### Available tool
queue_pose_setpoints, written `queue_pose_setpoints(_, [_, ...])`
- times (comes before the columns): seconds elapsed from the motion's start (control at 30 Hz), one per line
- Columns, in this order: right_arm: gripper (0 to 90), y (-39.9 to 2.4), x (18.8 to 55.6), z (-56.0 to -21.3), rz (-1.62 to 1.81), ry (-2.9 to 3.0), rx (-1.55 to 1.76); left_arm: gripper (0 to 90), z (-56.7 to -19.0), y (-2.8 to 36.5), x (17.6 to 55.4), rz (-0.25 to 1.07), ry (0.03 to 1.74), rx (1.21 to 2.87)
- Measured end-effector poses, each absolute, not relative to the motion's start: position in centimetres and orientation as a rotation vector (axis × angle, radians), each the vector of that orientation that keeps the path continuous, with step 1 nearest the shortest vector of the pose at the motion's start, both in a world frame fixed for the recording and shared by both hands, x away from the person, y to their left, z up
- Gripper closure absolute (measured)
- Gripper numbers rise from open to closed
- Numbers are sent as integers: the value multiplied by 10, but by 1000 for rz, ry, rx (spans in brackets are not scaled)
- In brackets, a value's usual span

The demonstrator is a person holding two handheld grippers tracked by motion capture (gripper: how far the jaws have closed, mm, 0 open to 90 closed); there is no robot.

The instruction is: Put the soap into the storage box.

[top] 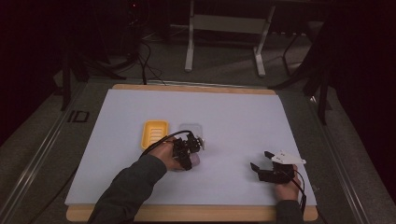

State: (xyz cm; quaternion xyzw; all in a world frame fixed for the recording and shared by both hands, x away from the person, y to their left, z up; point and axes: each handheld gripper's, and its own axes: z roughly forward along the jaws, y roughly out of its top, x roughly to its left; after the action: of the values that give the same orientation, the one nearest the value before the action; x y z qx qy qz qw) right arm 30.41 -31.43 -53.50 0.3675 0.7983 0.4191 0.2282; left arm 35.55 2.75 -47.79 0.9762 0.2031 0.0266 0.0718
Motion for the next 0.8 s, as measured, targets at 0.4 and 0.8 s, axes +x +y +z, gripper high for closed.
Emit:
queue_pose_setpoints(0.4, [212, -314, 304, -535, 1154, 2199, 1011, 498, -472, 34, 357, 96, 632, 2920])
queue_pose_setpoints(0.8, [212, -314, 304, -535, 1153, 2199, 1011, 498, -461, 45, 362, 119, 684, 2873])
